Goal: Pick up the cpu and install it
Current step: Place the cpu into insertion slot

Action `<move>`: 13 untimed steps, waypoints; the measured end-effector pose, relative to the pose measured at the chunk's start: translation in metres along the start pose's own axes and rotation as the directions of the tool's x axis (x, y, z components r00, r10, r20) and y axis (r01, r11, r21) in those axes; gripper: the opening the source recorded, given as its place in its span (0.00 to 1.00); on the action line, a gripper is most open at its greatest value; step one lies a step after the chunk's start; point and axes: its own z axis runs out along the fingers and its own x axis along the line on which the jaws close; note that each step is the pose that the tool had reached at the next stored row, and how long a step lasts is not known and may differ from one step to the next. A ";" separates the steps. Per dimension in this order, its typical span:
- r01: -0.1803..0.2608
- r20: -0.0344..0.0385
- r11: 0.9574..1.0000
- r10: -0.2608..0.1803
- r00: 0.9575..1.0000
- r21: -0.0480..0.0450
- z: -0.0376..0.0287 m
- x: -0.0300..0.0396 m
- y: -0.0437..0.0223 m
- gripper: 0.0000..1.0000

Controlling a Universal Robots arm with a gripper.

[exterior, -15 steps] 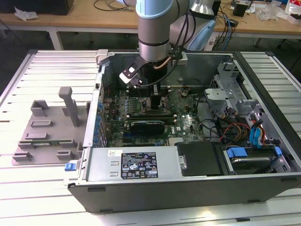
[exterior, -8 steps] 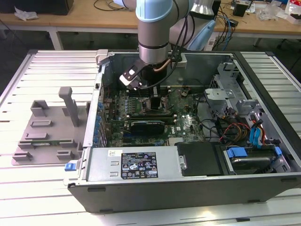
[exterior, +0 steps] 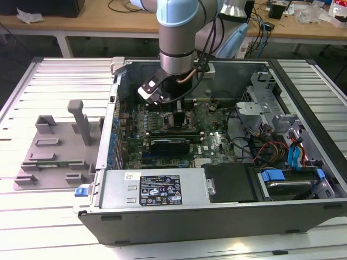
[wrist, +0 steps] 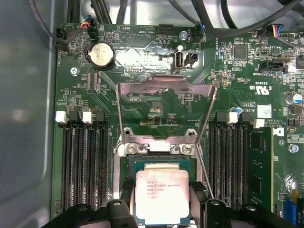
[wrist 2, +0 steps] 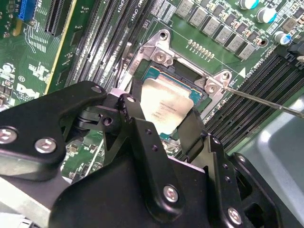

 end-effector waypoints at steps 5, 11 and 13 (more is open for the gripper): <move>-0.003 0.000 1.000 0.003 1.000 0.000 0.0004 0.0000 0.0000 0.55; -0.003 0.000 1.000 0.003 1.000 0.000 0.0008 0.0001 0.0000 0.55; -0.003 0.000 1.000 0.003 1.000 0.000 0.0010 0.0003 0.0000 0.55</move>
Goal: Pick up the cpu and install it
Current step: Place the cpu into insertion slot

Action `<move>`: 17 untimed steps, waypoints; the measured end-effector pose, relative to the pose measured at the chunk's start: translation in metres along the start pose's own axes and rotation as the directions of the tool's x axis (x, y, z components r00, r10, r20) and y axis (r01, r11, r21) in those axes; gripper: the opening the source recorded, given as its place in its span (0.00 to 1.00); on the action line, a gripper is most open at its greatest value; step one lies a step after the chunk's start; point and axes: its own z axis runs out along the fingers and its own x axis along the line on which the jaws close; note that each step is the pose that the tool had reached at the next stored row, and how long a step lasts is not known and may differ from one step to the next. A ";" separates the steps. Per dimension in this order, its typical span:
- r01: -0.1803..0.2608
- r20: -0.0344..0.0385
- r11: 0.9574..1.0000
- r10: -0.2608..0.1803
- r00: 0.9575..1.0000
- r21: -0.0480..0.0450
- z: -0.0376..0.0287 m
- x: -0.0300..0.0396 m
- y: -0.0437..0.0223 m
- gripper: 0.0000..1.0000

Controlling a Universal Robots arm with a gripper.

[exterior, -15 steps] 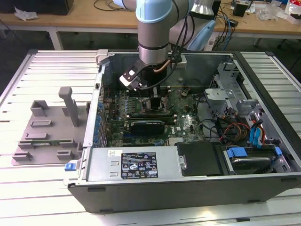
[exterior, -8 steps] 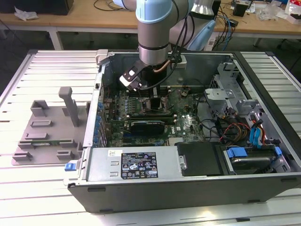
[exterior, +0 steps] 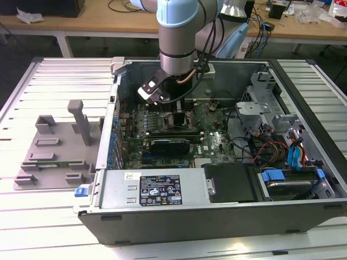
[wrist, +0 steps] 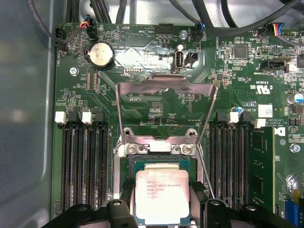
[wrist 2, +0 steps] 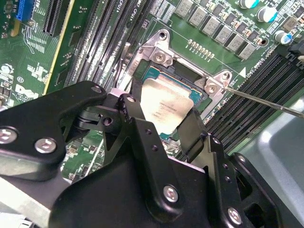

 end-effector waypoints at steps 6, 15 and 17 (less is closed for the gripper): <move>-0.017 0.001 1.000 0.017 1.000 0.001 0.0004 0.0000 0.0000 0.55; -0.018 0.001 1.000 0.018 1.000 0.001 0.0004 0.0006 0.0006 0.55; -0.017 0.001 1.000 0.017 1.000 0.001 0.0004 0.0006 0.0012 0.55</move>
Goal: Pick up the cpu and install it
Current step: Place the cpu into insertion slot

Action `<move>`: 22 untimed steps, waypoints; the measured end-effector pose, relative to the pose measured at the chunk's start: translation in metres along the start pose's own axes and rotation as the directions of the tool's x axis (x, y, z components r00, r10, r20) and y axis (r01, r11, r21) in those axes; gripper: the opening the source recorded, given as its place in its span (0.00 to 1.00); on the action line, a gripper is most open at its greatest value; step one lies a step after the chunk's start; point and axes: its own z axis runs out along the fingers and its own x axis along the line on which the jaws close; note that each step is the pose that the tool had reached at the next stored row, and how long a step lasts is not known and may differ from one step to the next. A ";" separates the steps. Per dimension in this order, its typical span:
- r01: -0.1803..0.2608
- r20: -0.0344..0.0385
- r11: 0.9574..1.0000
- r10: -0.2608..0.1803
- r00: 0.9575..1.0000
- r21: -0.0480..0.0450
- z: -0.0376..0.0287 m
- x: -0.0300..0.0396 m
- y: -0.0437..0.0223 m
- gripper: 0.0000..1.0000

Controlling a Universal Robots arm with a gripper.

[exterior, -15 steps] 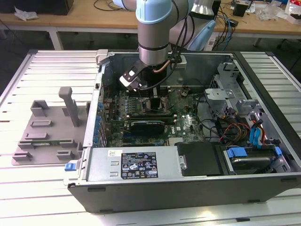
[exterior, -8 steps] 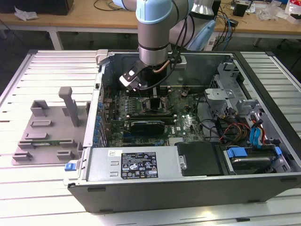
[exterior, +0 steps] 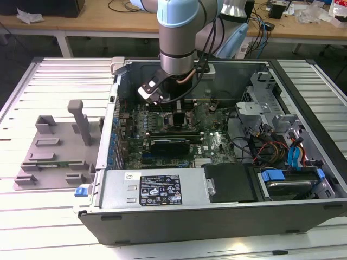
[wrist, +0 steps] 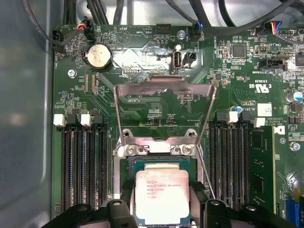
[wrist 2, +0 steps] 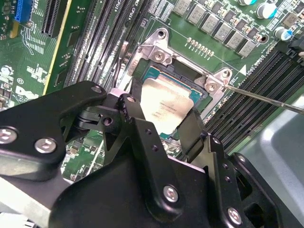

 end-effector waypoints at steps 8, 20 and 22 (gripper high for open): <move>0.002 0.000 1.000 -0.002 1.000 0.000 0.0001 0.0001 -0.0003 0.55; 0.003 0.000 1.000 -0.003 1.000 0.000 0.0003 -0.0003 -0.0004 0.62; 0.003 0.000 1.000 -0.003 1.000 0.000 0.0003 -0.0005 -0.0003 0.62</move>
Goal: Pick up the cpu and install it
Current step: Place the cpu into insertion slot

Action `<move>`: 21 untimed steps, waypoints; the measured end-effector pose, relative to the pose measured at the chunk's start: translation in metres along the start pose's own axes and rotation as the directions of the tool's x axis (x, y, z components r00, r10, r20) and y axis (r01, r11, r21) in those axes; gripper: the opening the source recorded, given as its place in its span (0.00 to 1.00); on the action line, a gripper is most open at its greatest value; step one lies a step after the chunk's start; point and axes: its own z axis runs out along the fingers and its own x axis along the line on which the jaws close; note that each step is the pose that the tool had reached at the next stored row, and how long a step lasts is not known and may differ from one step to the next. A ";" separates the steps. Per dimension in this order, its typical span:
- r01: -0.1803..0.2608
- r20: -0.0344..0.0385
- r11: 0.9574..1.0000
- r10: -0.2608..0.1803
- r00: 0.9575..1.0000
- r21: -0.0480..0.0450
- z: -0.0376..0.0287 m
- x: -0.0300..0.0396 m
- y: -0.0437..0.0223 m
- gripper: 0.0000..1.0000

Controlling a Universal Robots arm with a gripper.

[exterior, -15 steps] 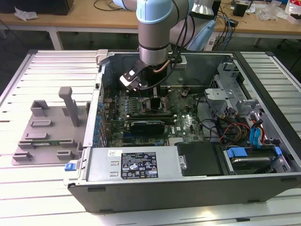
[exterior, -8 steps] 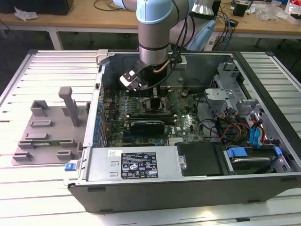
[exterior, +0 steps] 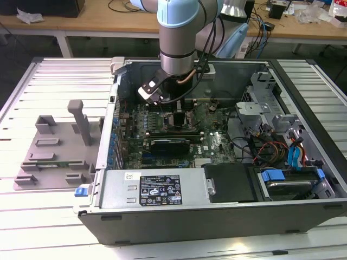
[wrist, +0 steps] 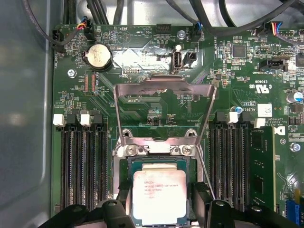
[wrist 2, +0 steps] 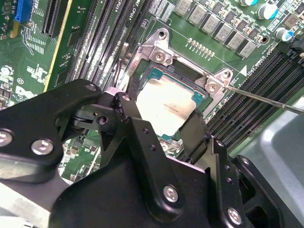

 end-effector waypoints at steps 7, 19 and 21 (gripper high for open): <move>0.000 0.000 1.000 0.000 1.000 0.000 -0.0011 -0.0001 0.0001 0.62; 0.000 -0.003 1.000 0.000 1.000 0.000 -0.0051 -0.0002 0.0004 0.62; 0.000 -0.003 1.000 0.000 1.000 0.000 -0.0052 -0.0002 0.0003 0.62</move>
